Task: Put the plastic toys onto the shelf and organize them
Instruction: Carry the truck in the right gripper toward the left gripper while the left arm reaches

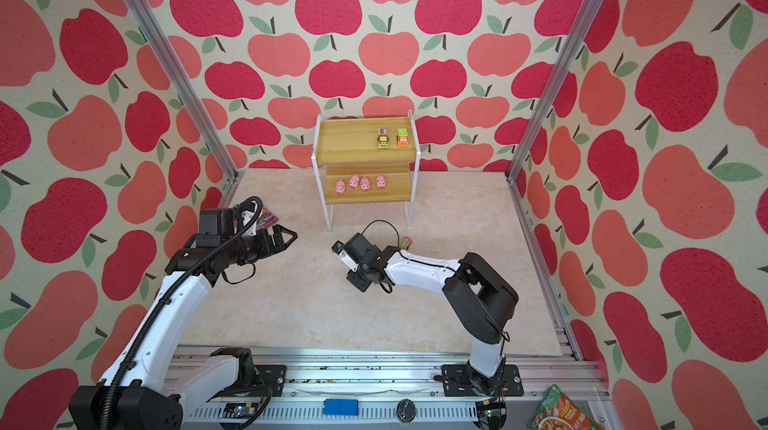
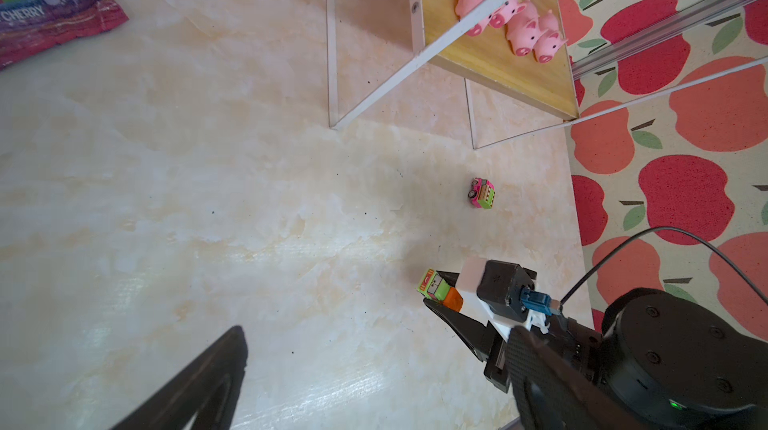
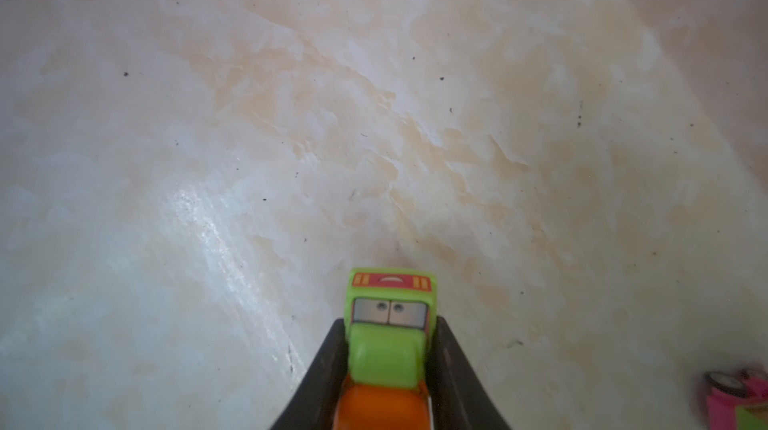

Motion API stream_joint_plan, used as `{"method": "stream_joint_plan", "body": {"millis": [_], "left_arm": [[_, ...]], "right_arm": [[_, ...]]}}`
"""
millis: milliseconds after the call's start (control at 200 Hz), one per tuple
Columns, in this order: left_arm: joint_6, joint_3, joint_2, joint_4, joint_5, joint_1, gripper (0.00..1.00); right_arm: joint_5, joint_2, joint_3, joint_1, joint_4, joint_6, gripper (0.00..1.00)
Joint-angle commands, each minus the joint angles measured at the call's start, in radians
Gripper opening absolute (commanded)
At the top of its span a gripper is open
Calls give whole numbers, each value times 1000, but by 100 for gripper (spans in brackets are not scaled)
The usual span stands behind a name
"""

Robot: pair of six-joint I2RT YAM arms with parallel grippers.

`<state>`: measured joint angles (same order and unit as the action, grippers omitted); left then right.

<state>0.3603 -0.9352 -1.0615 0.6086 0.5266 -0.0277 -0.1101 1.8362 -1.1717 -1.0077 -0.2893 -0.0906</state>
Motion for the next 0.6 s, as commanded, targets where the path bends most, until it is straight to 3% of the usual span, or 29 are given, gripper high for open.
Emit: {"method": "stream_joint_plan", "body": {"millis": [0,230,405,595], "left_arm": [[16,28,-8,-30,26,8,99],[4,58,-22,-39,19,12,99],[-7,52,-40,-41,18,22,99],[-17,45,-62,-38,12,26,99]], "right_arm": [[30,58,-49,-6,-41,-131,33],[39,93,-54,-8,-21,-161,41],[41,75,-9,-8,10,-150,58],[21,73,37,1,31,-128,61]]}}
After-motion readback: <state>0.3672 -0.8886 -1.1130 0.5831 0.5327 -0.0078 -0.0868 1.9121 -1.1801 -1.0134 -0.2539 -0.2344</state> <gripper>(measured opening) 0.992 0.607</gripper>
